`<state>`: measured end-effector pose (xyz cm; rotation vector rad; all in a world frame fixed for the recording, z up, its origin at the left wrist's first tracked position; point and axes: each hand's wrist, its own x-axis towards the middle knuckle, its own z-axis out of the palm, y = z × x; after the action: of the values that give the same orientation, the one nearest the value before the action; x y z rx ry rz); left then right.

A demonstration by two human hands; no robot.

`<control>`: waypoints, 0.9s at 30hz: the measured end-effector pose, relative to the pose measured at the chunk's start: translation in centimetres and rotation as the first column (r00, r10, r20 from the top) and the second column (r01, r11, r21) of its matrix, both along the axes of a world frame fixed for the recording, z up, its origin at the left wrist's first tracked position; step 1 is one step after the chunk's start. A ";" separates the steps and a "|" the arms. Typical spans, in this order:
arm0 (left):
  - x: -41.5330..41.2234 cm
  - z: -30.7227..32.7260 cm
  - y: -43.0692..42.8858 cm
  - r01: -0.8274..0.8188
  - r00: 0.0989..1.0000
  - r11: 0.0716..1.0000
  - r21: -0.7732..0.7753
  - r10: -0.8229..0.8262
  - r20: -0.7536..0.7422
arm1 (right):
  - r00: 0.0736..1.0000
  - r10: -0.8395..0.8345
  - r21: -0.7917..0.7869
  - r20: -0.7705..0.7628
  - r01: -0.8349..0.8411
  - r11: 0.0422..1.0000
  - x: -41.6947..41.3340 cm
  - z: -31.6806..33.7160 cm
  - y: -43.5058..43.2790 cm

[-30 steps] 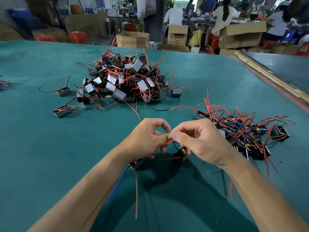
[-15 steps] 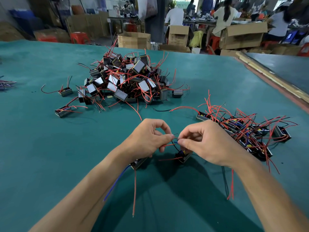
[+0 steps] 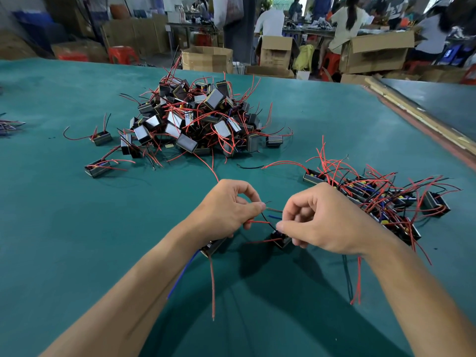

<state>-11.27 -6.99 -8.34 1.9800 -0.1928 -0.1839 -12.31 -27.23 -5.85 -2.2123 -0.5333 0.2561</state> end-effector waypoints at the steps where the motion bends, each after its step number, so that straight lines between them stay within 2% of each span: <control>1: 0.0 0.0 0.0 0.005 1.000 1.000 -0.006 -0.005 0.002 | 0.998 0.046 0.044 -0.035 -0.044 0.998 0.0 0.0 -0.1; 3: 0.0 0.0 0.1 0.025 1.000 0.999 -0.025 -0.025 0.012 | 0.988 0.130 0.132 -0.085 -0.118 0.984 0.0 0.0 -0.1; 5: 0.0 -0.1 0.1 0.052 0.998 0.998 -0.034 -0.051 0.030 | 0.985 0.137 0.226 -0.108 -0.109 0.968 0.1 -0.1 0.0; 9: 0.0 -0.2 0.3 0.089 0.995 0.995 -0.044 -0.087 0.039 | 0.995 -0.073 0.347 -0.062 0.090 0.934 1.2 -0.8 -0.1; 12: 0.1 -0.2 0.4 0.112 0.993 0.991 -0.069 -0.110 0.036 | 0.981 -0.191 0.301 0.030 0.173 0.938 1.8 -1.5 -0.3; 17: 0.1 -0.2 0.4 0.136 0.990 0.988 -0.076 -0.133 0.043 | 0.986 -0.134 0.189 0.096 0.114 0.975 1.6 -1.9 0.3; 23: 0.0 0.0 0.4 0.133 0.991 0.988 -0.082 -0.130 0.045 | 0.994 -0.084 0.183 0.064 0.071 0.980 1.4 -1.9 0.5; 27: -0.1 0.0 0.3 0.125 0.991 0.990 -0.067 -0.122 0.059 | 0.993 -0.112 0.182 0.046 0.102 0.978 1.3 -1.9 0.5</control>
<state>-11.40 -6.71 -8.32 1.9049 -0.3535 -0.2001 -10.97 -26.69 -7.71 -2.0693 -0.4480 0.0855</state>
